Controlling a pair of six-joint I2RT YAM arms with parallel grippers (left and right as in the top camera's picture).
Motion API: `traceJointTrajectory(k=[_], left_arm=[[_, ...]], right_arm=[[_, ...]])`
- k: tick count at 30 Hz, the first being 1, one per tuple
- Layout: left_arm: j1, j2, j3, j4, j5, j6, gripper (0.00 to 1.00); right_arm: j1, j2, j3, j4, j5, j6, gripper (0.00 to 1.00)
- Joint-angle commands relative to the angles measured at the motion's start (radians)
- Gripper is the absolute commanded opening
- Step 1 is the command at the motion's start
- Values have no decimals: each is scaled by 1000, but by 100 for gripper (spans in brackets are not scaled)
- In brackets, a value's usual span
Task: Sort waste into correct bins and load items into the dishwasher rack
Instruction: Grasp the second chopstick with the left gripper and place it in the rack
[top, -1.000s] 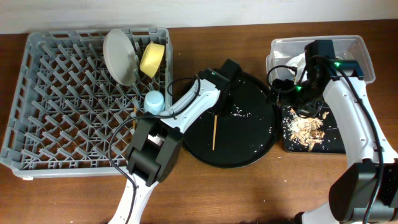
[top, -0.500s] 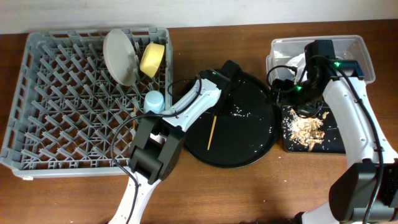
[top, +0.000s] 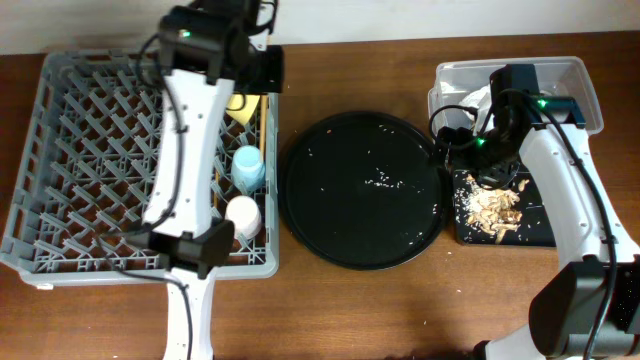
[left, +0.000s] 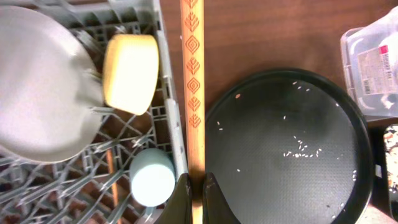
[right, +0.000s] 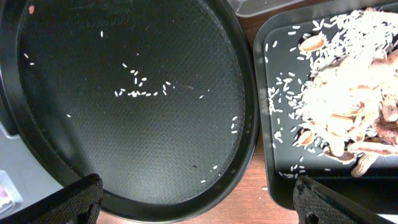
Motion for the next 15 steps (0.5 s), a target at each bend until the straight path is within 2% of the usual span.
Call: traceJointTrajectory(k=[1, 4, 6, 10, 12, 13, 14, 15], left_arm=[[19, -184, -165, 0, -133, 45, 0], [61, -254, -418, 0, -249, 45, 0], [114, -255, -623, 15, -259, 33, 0], [171, -255, -953, 225, -255, 34, 0], [180, -255, -1043, 296, -255, 33, 0], [184, -255, -1072, 325, -255, 33, 2], [185, -255, -1077, 336, -255, 34, 11], [185, -255, -1077, 346, -255, 34, 30]], right_arm=[[-1, -10, 15, 0, 9, 1, 98], [-1, -10, 15, 0, 9, 1, 99], [-1, -10, 15, 0, 9, 1, 98], [-1, -10, 15, 0, 9, 1, 99], [-1, -10, 15, 0, 9, 1, 98], [-1, -10, 15, 0, 9, 1, 99], [-1, -10, 15, 0, 9, 1, 98], [-1, -10, 15, 0, 9, 1, 98]])
